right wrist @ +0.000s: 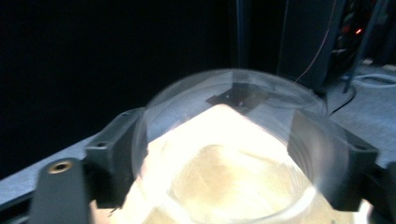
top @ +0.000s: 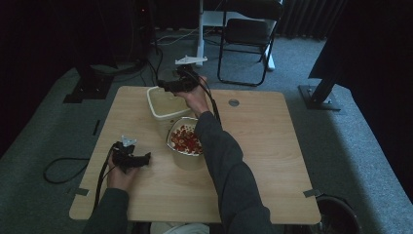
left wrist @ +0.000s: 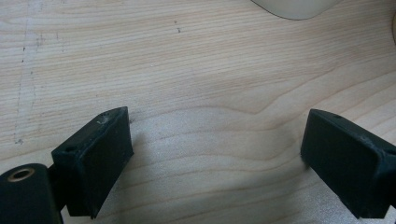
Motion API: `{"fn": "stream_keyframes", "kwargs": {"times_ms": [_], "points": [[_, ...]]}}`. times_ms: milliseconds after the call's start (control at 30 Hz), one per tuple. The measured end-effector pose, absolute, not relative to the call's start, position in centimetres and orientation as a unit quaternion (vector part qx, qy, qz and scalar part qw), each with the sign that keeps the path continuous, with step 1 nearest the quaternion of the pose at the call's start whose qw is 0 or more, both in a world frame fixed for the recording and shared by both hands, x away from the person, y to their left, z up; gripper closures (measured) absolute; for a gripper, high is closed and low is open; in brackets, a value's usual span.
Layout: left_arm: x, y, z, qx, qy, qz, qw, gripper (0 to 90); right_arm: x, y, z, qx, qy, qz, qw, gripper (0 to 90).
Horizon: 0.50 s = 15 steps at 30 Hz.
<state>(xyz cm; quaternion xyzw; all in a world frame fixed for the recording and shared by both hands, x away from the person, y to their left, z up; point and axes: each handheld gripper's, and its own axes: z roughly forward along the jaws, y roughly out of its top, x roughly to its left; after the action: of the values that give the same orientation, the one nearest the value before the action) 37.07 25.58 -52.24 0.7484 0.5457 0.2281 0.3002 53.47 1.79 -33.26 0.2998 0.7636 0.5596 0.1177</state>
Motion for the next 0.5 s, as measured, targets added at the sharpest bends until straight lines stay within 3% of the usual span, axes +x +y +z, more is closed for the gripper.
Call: {"fn": "stream_keyframes", "kwargs": {"times_ms": [167, 500], "points": [[37.07, 25.58, -52.24, 0.748, 0.546, 0.228, 0.3, 9.3, 53.58, 1.63, -33.45, 0.298, 0.767, 0.559, 0.106, 12.4], [37.07, 25.58, -52.25, 0.748, 0.546, 0.228, 0.3, 9.3, 53.6, 1.02, -33.47, 0.308, 0.764, 0.556, 0.113, 13.8]]}}
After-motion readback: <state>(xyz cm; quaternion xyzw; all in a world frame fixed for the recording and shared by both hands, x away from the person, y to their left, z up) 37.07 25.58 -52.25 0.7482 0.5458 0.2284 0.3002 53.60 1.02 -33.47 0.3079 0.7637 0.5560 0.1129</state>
